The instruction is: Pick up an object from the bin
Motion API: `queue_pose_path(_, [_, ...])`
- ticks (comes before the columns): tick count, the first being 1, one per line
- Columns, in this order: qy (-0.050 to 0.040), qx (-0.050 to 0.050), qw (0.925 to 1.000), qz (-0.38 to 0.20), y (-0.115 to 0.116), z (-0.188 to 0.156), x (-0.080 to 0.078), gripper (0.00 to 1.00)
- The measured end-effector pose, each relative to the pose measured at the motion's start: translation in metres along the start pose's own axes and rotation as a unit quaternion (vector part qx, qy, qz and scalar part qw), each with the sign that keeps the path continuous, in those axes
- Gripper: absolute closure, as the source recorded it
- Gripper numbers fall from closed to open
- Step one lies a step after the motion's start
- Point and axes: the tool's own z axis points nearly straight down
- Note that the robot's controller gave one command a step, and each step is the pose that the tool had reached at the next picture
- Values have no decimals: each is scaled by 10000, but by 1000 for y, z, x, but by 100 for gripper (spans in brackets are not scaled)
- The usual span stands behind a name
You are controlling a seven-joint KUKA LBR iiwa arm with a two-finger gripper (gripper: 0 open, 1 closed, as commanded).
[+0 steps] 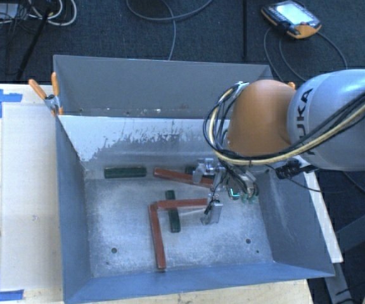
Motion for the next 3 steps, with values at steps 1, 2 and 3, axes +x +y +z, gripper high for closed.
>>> queue_pose_path(1, [-37, -1, 10000, 3, 0, -4, -2, 0])
queue_pose_path(2, [-78, 3, 9998, -168, 0, 67, -41, 0])
queue_pose_path(3, [-125, -8, 9981, -605, 1, 102, -54, 0])
